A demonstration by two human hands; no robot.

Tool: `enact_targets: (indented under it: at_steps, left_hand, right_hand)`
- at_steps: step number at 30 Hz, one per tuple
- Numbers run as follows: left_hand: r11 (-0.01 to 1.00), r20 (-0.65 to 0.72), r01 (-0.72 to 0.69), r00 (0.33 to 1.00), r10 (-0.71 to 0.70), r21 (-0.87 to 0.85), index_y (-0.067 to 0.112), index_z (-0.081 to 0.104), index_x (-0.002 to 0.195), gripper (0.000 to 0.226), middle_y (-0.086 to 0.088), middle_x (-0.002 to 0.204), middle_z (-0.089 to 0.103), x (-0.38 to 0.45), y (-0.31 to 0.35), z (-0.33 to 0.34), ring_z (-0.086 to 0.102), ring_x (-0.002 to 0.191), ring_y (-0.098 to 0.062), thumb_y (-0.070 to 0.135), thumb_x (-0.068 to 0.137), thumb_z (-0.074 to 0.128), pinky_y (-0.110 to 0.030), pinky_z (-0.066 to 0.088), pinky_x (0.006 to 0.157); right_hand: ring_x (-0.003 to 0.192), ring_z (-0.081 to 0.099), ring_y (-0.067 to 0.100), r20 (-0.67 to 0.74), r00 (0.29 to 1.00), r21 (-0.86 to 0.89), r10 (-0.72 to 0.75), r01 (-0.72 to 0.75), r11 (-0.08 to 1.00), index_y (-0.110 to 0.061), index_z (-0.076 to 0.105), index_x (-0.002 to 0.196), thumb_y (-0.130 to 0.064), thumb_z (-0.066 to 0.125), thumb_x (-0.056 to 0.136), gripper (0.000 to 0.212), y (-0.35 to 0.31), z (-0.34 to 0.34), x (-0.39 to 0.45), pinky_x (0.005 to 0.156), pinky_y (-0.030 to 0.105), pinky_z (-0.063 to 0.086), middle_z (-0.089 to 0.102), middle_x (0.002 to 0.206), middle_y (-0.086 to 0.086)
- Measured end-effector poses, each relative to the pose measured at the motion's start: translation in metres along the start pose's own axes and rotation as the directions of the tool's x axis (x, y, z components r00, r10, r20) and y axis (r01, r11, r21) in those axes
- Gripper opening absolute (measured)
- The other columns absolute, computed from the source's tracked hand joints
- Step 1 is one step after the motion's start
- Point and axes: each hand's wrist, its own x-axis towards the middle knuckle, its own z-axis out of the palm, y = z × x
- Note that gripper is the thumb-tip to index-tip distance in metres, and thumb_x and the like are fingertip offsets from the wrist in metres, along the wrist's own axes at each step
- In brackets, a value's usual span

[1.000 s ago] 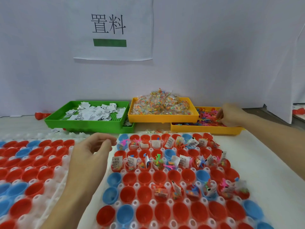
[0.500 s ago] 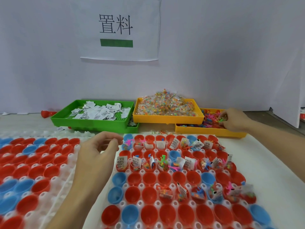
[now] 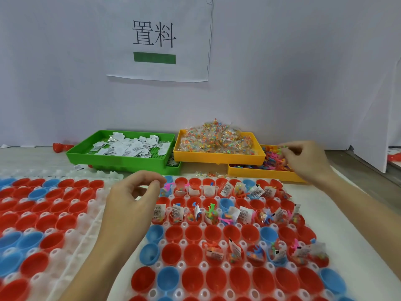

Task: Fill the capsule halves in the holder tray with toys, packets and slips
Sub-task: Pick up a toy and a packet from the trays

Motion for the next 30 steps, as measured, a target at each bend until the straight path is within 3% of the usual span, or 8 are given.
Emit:
enact_targets:
  at_steps: [2, 6, 9, 10, 13, 23, 28, 30]
  left_hand:
    - [0.999, 0.053, -0.022, 0.998, 0.024, -0.026, 0.023, 0.073, 0.078, 0.029, 0.004, 0.077, 0.073, -0.002, 0.002, 0.000, 0.061, 0.062, -0.004, 0.004, 0.092, 0.057, -0.012, 0.046, 0.050]
    - [0.994, 0.181, -0.080, 0.979, 0.092, -0.072, 0.018, 0.074, 0.083, 0.023, -0.004, 0.074, 0.073, -0.007, 0.009, 0.002, 0.065, 0.060, -0.007, 0.001, 0.091, 0.061, -0.020, 0.050, 0.054]
    - [0.985, 0.292, -0.091, 0.947, 0.130, -0.144, 0.025, 0.077, 0.084, 0.006, -0.005, 0.079, 0.075, -0.011, 0.014, 0.005, 0.069, 0.069, -0.017, 0.026, 0.080, 0.072, -0.028, 0.057, 0.065]
    - [0.984, 0.324, -0.096, 0.936, 0.140, -0.148, 0.027, 0.077, 0.085, 0.014, -0.004, 0.082, 0.075, -0.011, 0.014, 0.005, 0.070, 0.073, -0.019, 0.033, 0.073, 0.074, -0.034, 0.058, 0.070]
    - [0.981, 0.415, -0.146, 0.891, 0.186, -0.127, 0.029, 0.077, 0.087, 0.016, -0.003, 0.085, 0.075, -0.012, 0.015, 0.005, 0.070, 0.077, -0.021, 0.033, 0.072, 0.079, -0.045, 0.055, 0.075]
    - [0.985, 0.500, -0.110, 0.851, 0.162, -0.133, 0.016, 0.074, 0.078, 0.011, -0.009, 0.078, 0.073, -0.011, 0.007, 0.004, 0.070, 0.074, -0.022, 0.018, 0.072, 0.083, -0.027, 0.056, 0.072]
    - [0.992, 0.528, -0.079, 0.841, 0.121, -0.103, 0.009, 0.072, 0.075, 0.014, -0.011, 0.076, 0.071, -0.010, 0.009, 0.001, 0.068, 0.071, -0.022, -0.004, 0.077, 0.078, -0.030, 0.057, 0.072]
    - [0.990, 0.473, -0.096, 0.871, 0.133, -0.101, 0.008, 0.072, 0.075, 0.015, -0.012, 0.074, 0.070, -0.008, 0.011, -0.001, 0.066, 0.068, -0.019, -0.006, 0.079, 0.075, -0.030, 0.055, 0.069]
  right_hand:
    - [0.061, 0.067, 0.008, 0.068, 0.995, 0.144, -0.072, 0.062, 0.988, -0.018, 0.067, 0.113, -0.011, 0.057, 0.099, 0.019, -0.032, 0.001, -0.024, 0.060, 0.018, 0.050, 0.073, 0.074, -0.004]
    - [0.066, 0.072, 0.006, 0.262, 0.936, 0.324, -0.233, 0.142, 0.935, -0.025, 0.056, 0.099, -0.015, 0.065, 0.095, 0.014, -0.094, 0.004, -0.071, 0.064, 0.015, 0.054, 0.076, 0.074, -0.009]
    - [0.067, 0.073, 0.009, 0.340, 0.884, 0.442, -0.322, 0.152, 0.884, -0.021, 0.068, 0.090, -0.015, 0.075, 0.087, 0.010, -0.126, 0.009, -0.100, 0.070, 0.022, 0.058, 0.076, 0.075, -0.007]
    - [0.069, 0.073, 0.009, 0.347, 0.876, 0.468, -0.334, 0.147, 0.871, -0.022, 0.072, 0.088, -0.014, 0.078, 0.085, 0.011, -0.131, 0.011, -0.109, 0.071, 0.025, 0.059, 0.076, 0.076, -0.007]
    - [0.072, 0.073, 0.007, 0.361, 0.870, 0.478, -0.335, 0.136, 0.868, -0.025, 0.080, 0.089, -0.011, 0.078, 0.084, 0.015, -0.130, 0.015, -0.128, 0.073, 0.026, 0.060, 0.076, 0.079, -0.009]
    - [0.068, 0.071, 0.000, 0.323, 0.886, 0.499, -0.333, 0.140, 0.855, -0.024, 0.076, 0.089, -0.009, 0.078, 0.084, 0.015, -0.127, 0.018, -0.139, 0.069, 0.013, 0.054, 0.075, 0.072, -0.014]
    - [0.071, 0.068, 0.000, 0.294, 0.897, 0.390, -0.329, 0.202, 0.898, -0.027, 0.077, 0.072, -0.017, 0.082, 0.079, 0.013, -0.129, 0.021, -0.141, 0.070, 0.014, 0.051, 0.071, 0.069, -0.018]
    - [0.078, 0.065, 0.002, 0.307, 0.886, 0.362, -0.348, 0.230, 0.904, -0.027, 0.077, 0.070, -0.019, 0.083, 0.078, 0.013, -0.130, 0.022, -0.143, 0.075, 0.015, 0.048, 0.070, 0.074, -0.018]
